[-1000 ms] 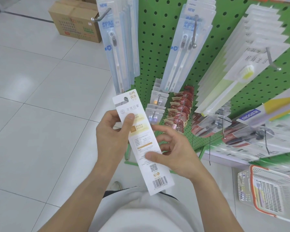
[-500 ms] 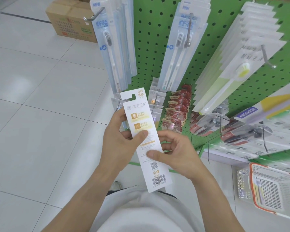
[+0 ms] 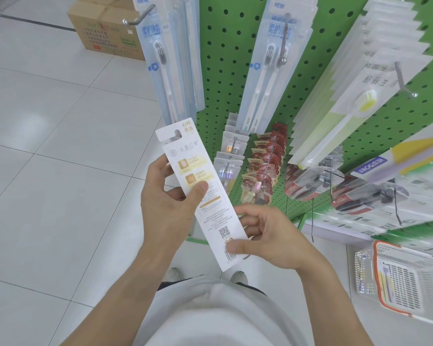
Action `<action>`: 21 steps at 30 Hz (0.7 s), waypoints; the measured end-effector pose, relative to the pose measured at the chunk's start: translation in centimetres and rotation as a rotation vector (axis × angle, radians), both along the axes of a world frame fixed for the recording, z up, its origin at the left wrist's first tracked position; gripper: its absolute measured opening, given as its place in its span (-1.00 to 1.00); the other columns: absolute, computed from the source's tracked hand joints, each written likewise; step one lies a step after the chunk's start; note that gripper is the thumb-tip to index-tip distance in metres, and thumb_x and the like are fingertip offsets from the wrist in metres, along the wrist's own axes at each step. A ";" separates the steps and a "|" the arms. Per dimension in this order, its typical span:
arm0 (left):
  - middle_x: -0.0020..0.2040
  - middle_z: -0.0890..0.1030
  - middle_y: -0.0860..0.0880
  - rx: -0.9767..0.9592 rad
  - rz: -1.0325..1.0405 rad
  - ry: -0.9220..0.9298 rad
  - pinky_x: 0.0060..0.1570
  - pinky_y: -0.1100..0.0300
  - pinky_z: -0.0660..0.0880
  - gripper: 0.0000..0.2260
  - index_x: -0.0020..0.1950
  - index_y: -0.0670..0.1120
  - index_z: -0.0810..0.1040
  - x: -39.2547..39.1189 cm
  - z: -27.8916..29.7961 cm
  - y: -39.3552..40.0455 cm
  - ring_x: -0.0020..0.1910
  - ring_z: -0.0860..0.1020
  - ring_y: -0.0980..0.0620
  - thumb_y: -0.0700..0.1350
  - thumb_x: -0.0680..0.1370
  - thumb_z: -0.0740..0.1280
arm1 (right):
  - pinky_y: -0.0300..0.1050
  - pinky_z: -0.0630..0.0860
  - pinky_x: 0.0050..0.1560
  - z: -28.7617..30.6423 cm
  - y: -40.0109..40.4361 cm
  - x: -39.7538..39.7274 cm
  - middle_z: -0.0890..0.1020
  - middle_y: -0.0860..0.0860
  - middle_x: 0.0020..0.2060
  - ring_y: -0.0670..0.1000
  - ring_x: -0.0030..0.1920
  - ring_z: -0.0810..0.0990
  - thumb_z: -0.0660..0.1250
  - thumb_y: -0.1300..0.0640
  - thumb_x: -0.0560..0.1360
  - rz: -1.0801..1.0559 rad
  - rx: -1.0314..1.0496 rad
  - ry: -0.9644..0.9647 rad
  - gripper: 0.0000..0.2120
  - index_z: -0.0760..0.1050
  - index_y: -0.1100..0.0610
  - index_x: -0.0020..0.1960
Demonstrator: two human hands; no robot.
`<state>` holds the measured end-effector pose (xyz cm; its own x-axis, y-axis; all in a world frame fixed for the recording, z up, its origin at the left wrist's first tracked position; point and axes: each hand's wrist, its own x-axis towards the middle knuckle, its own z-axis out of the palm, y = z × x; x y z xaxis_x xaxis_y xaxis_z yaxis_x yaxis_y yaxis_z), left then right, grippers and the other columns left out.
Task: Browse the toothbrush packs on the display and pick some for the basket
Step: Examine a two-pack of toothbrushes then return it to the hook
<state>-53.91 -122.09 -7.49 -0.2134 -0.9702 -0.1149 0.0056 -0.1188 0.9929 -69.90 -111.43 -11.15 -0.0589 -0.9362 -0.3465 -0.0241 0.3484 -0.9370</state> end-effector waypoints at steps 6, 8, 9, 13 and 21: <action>0.17 0.64 0.06 0.002 0.016 -0.006 -0.27 0.28 0.60 -0.46 0.35 0.01 0.45 0.2 -0.5 -0.1 -0.17 0.73 0.04 -0.37 0.47 0.49 | 0.07 0.67 -0.05 -0.3 0.4 -0.3 0.74 0.09 0.06 0.13 0.00 0.73 0.37 0.27 0.59 -0.003 -0.008 -0.068 -0.66 0.60 0.01 0.32; 0.16 0.65 0.07 0.007 0.024 -0.008 -0.27 0.28 0.60 -0.47 0.34 0.02 0.45 0.2 -0.7 -0.2 -0.17 0.73 0.04 -0.36 0.47 0.49 | 0.01 0.67 -0.21 0.0 0.5 -0.3 0.75 0.10 0.02 0.10 -0.08 0.74 0.30 0.21 0.63 -0.017 0.010 -0.077 -0.70 0.59 0.03 0.32; 0.15 0.65 0.08 0.010 0.025 -0.007 -0.26 0.29 0.60 -0.47 0.34 0.02 0.45 0.2 -0.7 -0.2 -0.17 0.73 0.04 -0.36 0.48 0.49 | -0.02 0.67 -0.25 0.0 0.5 -0.3 0.75 0.10 0.01 0.09 -0.11 0.73 0.28 0.19 0.63 -0.021 0.015 -0.076 -0.71 0.59 0.04 0.32; 0.13 0.64 0.07 0.033 0.003 -0.023 -0.28 0.34 0.58 -0.52 0.32 0.05 0.43 0.1 -1.0 -0.2 -0.18 0.72 0.10 -0.32 0.51 0.47 | 0.04 0.67 -0.23 0.0 0.7 -0.3 0.74 0.11 0.04 0.13 -0.09 0.73 0.30 0.23 0.63 -0.029 0.005 -0.091 -0.72 0.62 0.06 0.29; 0.10 0.63 0.06 0.043 0.042 -0.103 -0.28 0.30 0.58 -0.60 0.32 0.11 0.41 0.0 -1.8 0.1 -0.21 0.69 0.16 -0.07 0.55 0.46 | -0.02 0.51 -0.11 0.7 1.0 0.4 0.75 -0.13 -0.08 -0.02 -0.14 0.75 0.51 0.14 0.49 -0.006 0.054 0.252 -0.65 0.67 -0.32 0.09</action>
<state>-53.93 -121.98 -9.31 -0.1571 -0.9718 -0.1761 -0.0901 -0.1634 0.9824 -69.48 -110.45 -10.49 -0.1555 -0.9161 -0.3695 -0.2521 0.3985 -0.8818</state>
